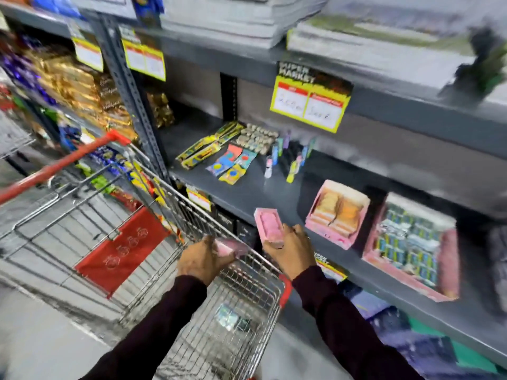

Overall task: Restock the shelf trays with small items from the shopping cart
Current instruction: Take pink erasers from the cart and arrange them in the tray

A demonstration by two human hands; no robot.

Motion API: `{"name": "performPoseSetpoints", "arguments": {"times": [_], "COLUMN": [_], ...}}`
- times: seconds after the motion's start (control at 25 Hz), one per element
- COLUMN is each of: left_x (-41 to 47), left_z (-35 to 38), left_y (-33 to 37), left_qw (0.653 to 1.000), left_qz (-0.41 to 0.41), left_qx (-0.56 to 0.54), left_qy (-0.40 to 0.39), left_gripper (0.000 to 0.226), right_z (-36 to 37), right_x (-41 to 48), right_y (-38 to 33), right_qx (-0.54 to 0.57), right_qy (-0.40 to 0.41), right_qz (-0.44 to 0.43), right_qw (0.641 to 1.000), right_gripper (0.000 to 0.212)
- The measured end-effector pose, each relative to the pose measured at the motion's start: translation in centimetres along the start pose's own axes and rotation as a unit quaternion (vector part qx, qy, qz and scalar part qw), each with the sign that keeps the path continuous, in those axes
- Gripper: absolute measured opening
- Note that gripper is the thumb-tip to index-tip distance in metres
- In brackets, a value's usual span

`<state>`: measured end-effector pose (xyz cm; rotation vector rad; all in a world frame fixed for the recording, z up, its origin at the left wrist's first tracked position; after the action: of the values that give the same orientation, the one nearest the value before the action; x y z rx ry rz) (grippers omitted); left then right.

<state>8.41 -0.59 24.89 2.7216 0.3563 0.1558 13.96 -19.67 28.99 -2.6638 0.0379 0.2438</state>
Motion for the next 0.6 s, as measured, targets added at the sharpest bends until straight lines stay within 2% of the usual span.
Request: {"name": "performPoseSetpoints", "arguments": {"times": [0.12,0.2,0.24,0.36,0.48,0.6], "left_x": [1.0,1.8,2.2,3.8,6.0,7.6], "left_z": [-1.4,-1.4,-1.0,1.4,4.5,6.6], "left_y": [3.6,6.9,8.6,13.2,16.9,19.5], "left_qw": [0.987,0.965,0.952,0.923,0.921,0.937], "left_qz": [0.032,0.049,0.061,0.068,0.058,0.05], "left_qx": [-0.115,-0.22,-0.27,-0.366,-0.378,-0.341], "left_qy": [0.107,0.135,0.134,0.103,0.07,0.053], "left_gripper": [0.048,0.043,0.041,0.04,0.043,0.047], "right_z": [-4.2,-6.2,-6.9,-7.9,-8.0,-7.9], "right_x": [1.4,2.2,2.5,3.3,4.8,6.5], "right_y": [1.7,3.4,4.3,6.5,8.7,10.0], "right_qx": [0.024,0.029,0.032,0.038,0.006,0.03], "right_qy": [0.064,0.094,0.108,0.154,0.142,0.131], "right_qz": [0.029,0.055,0.067,0.08,0.152,0.18], "right_qw": [0.997,0.994,0.991,0.984,0.978,0.974], "right_gripper": [0.052,0.059,0.058,0.04,0.053,0.057]}}
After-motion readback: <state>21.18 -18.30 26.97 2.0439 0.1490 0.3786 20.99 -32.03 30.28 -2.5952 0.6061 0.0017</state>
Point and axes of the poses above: each hand's wrist, its own x-axis towards the middle knuckle, its own z-axis out of the palm, y = z × x, the point moved 2 cm from there along x, towards the middle knuckle, and after that the axes turned 9 degrees about z, right-handed, at the moved point
